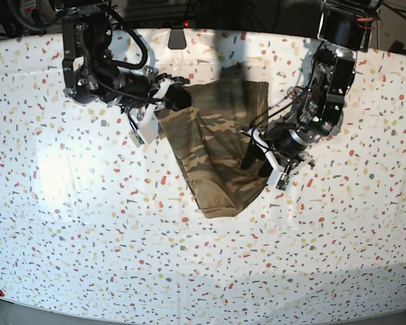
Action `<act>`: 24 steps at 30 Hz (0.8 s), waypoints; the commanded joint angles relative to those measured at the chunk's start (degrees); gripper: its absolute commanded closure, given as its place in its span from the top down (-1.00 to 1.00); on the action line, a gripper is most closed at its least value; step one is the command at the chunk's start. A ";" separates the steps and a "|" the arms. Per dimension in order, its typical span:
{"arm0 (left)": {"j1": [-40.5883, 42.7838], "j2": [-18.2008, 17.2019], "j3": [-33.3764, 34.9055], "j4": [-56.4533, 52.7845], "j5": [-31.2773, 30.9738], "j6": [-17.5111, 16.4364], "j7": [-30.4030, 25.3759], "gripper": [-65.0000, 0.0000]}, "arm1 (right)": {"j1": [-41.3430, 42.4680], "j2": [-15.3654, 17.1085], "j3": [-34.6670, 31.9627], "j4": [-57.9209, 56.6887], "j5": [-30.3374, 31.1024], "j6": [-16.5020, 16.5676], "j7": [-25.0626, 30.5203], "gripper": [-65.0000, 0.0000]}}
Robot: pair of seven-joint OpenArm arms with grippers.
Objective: Fold the T-shirt properly
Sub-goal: 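Press and straighten the folded bundle with both grippers, then release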
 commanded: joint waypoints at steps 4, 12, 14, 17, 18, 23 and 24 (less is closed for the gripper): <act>-3.17 -0.20 0.44 0.22 0.68 0.92 0.87 -0.23 | 0.15 -5.11 -0.07 0.74 -2.93 0.28 -0.35 -1.00; -4.72 -3.76 0.37 6.45 -7.74 -4.81 12.00 -0.23 | 0.20 -6.47 1.40 5.86 -7.89 0.28 -1.07 -1.00; -3.74 -5.25 0.37 10.91 -10.14 -4.81 13.92 -0.23 | -0.24 -5.73 3.21 9.16 -7.65 0.28 -1.31 -1.00; -0.76 -7.02 0.26 18.67 -9.46 -4.76 15.98 -0.23 | -1.57 -4.57 6.78 13.73 -7.02 0.28 -1.25 -1.00; 0.59 -7.72 0.22 21.27 -9.46 -4.76 15.96 -0.23 | -2.27 -4.57 8.15 14.97 -7.02 0.28 -1.29 -1.00; 9.90 -8.28 -2.75 32.81 -9.68 -4.74 12.85 -0.23 | -6.60 -4.59 16.31 18.45 -7.02 0.28 -1.44 -1.00; 12.02 -8.28 -3.74 34.82 -9.68 -4.76 12.02 -0.23 | -7.41 -4.59 18.10 19.02 -7.02 0.28 -1.75 -1.00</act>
